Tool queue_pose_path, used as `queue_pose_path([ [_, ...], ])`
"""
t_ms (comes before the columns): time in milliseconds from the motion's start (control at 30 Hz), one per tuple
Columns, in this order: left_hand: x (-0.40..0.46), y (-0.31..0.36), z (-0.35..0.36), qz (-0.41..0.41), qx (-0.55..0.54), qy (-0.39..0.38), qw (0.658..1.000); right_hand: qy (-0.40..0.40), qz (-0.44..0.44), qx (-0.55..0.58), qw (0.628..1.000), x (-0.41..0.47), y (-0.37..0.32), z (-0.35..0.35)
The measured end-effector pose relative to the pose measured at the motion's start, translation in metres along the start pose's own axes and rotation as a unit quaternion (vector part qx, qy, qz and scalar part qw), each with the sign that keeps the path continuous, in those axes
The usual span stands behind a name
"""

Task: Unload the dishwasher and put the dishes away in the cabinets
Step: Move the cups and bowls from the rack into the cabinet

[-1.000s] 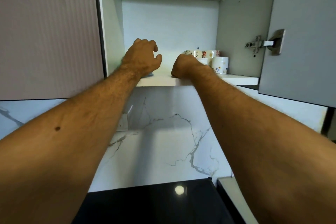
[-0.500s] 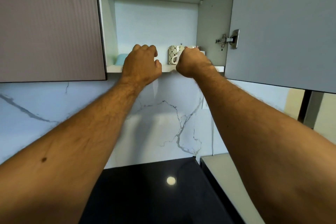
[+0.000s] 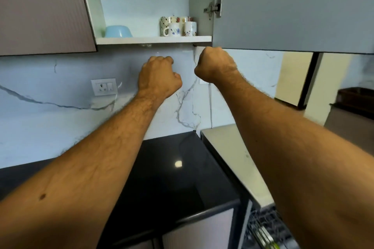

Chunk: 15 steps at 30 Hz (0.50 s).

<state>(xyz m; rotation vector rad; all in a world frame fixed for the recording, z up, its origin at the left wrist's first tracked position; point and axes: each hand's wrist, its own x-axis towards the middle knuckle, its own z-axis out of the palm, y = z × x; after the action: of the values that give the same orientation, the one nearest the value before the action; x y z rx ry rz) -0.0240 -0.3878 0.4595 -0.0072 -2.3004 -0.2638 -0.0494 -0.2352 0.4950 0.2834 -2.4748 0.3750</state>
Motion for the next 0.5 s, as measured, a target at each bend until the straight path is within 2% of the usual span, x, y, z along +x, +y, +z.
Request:
queue_pose_path([
  [333,-0.072,0.069,0.016,0.074,-0.079,-0.039,0.993,-0.012,0.100,-0.047,0.994,-0.100,0.068,-0.017],
  [500,-0.108,0.097,0.028,0.094,-0.127,-0.087,0.984,-0.015,0.159,-0.061,0.985,-0.148,0.091,-0.018],
])
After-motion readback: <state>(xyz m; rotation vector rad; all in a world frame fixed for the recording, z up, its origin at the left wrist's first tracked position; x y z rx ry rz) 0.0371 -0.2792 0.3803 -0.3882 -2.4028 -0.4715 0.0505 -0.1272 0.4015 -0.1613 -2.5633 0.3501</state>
